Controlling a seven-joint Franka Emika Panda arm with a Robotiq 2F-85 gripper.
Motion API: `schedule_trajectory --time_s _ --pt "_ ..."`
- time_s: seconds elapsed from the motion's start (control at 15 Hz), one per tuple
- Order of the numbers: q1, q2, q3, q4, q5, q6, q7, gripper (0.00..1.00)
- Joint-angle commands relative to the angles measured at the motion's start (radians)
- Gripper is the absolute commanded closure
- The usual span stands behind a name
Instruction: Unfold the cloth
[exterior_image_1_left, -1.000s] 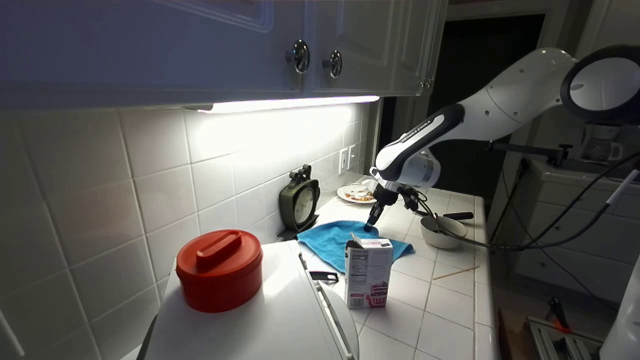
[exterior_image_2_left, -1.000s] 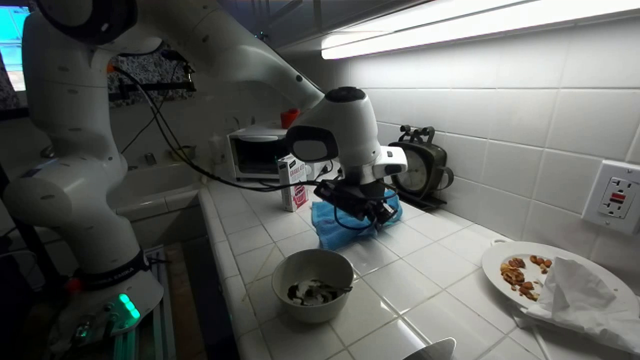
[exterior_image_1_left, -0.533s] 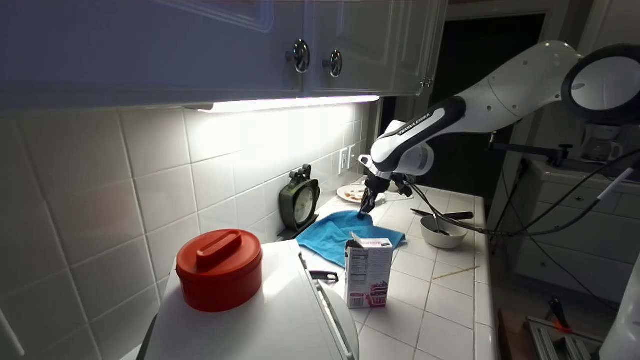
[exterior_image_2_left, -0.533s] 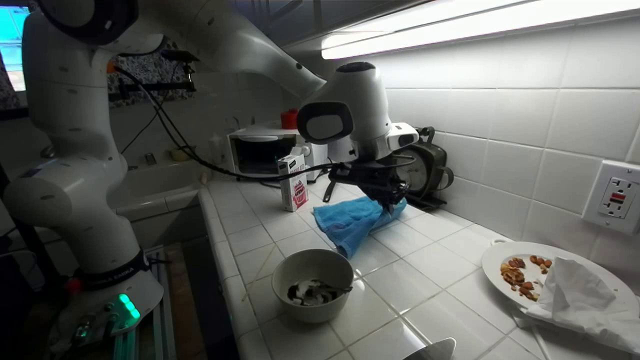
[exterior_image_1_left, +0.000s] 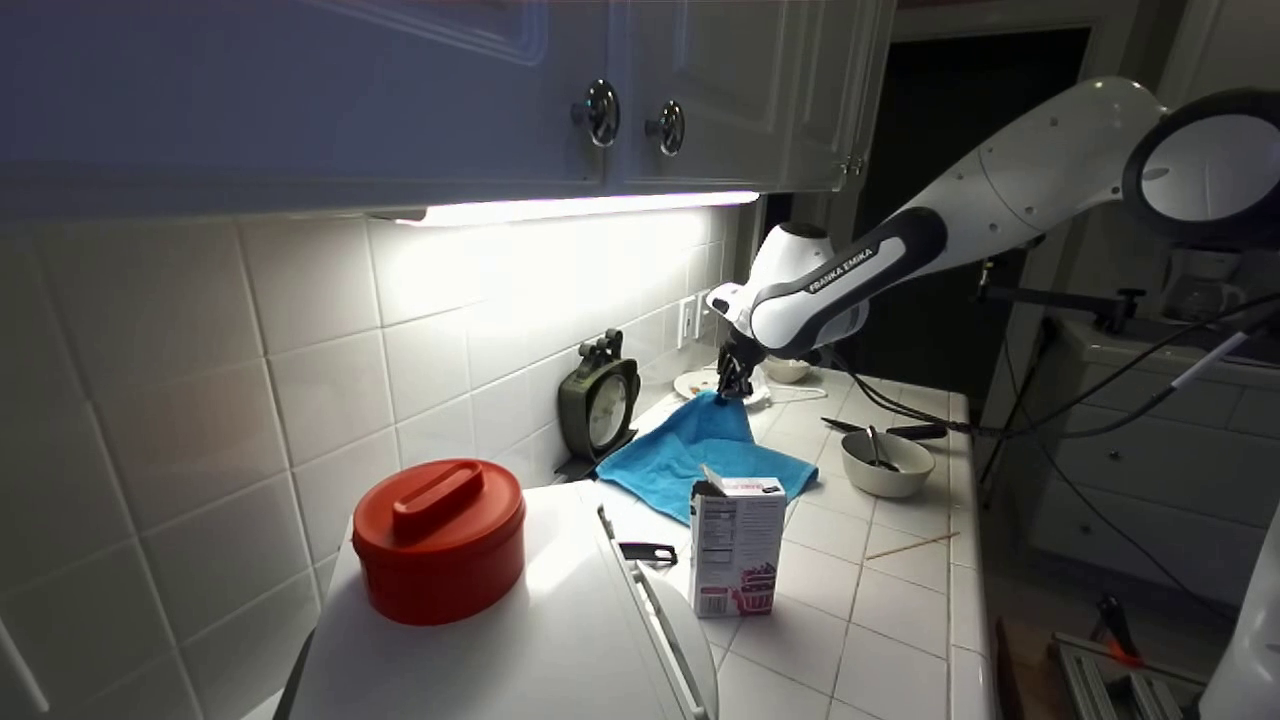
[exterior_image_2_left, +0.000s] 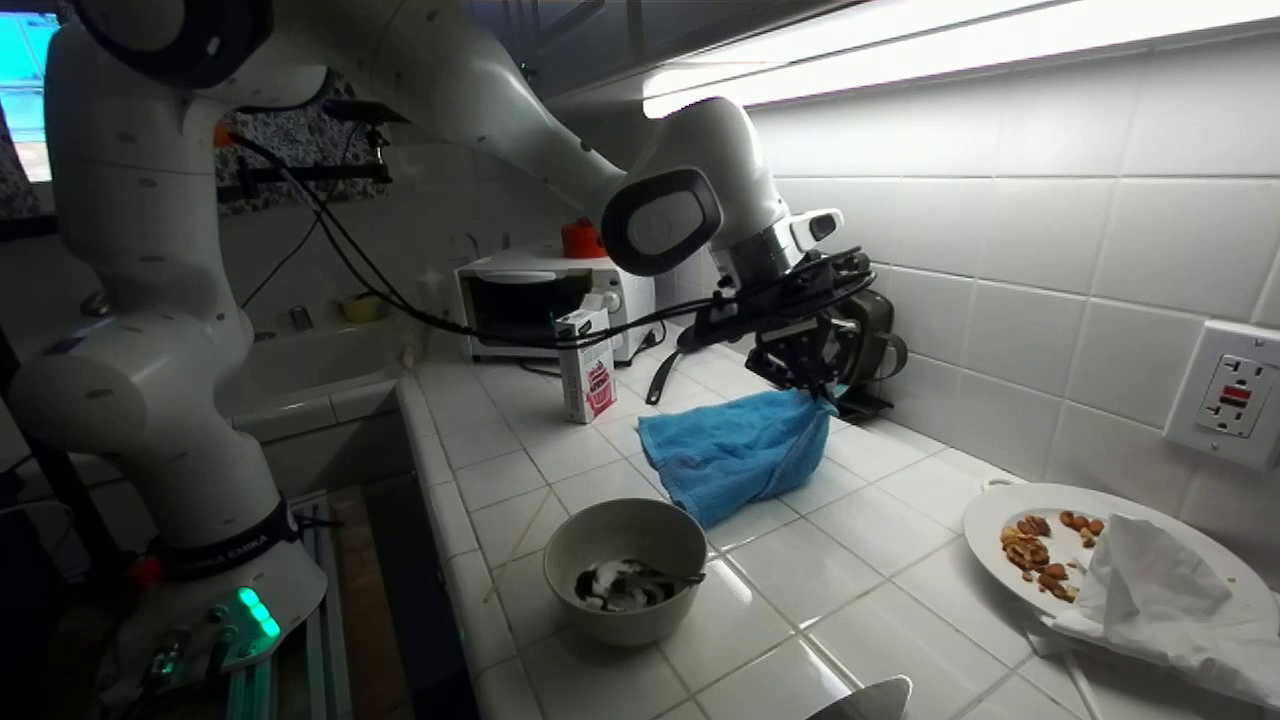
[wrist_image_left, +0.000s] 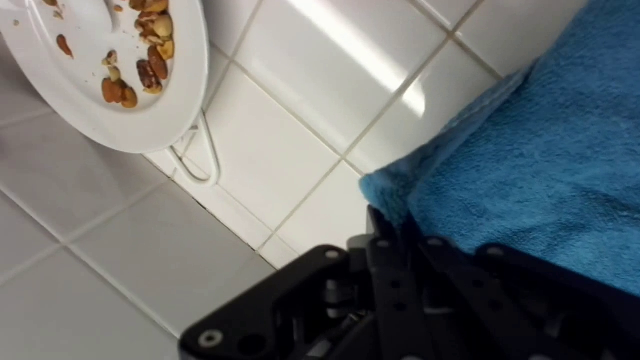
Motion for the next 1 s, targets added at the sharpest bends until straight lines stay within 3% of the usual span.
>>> schedule_trajectory --time_s 0.0,0.2,0.27,0.33,0.53,0.6,0.73,0.93 --pt "0.001 0.035 -0.023 -0.011 -0.128 0.183 -0.022 0.99" --pt "-0.023 0.095 -0.024 -0.013 -0.18 0.343 -0.039 0.99" --pt "-0.025 0.118 -0.027 -0.012 -0.159 0.378 -0.057 0.7" --pt "-0.035 0.137 -0.021 -0.011 -0.148 0.396 -0.057 0.69" --pt "-0.036 0.172 -0.025 -0.012 -0.145 0.458 -0.048 0.48" --pt "-0.033 0.166 -0.032 -0.014 -0.188 0.45 0.001 0.42" --pt "-0.029 0.135 -0.016 -0.033 -0.122 0.417 -0.018 0.28" --pt "-0.037 0.064 0.035 -0.056 -0.045 0.257 0.057 0.07"
